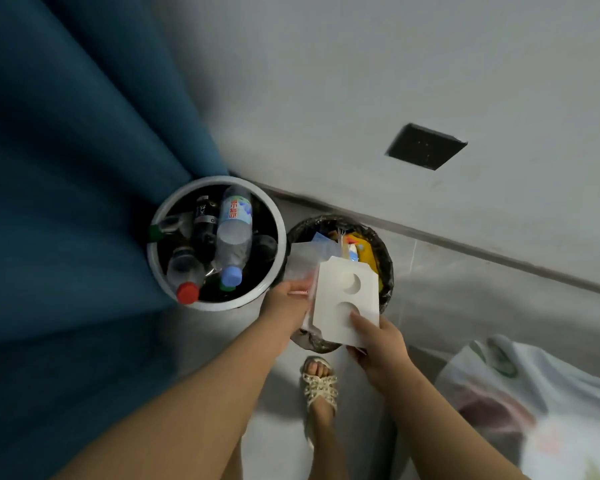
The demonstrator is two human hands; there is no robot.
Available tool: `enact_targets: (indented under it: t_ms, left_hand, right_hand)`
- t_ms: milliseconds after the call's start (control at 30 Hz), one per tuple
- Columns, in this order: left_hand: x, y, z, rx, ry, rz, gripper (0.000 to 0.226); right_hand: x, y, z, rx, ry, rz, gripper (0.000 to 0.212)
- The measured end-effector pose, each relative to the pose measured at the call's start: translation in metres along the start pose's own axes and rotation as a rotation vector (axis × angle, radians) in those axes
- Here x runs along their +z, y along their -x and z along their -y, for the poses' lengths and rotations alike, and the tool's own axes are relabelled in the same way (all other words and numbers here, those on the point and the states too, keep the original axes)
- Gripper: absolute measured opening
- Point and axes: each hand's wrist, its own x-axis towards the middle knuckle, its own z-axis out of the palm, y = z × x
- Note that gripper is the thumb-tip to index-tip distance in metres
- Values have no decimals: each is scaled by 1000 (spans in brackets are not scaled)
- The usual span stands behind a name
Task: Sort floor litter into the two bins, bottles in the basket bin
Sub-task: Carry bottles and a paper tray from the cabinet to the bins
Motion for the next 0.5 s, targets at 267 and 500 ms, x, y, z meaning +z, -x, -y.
enact_targets:
  t_ms: [267, 500]
  left_hand:
    - [17, -50, 8, 206, -536, -215, 37]
    - [22, -64, 35, 192, -585, -232, 40]
  right_hand:
    - [0, -77, 13, -240, 708, -116, 74]
    - [8, -92, 10, -552, 1631, 157, 68]
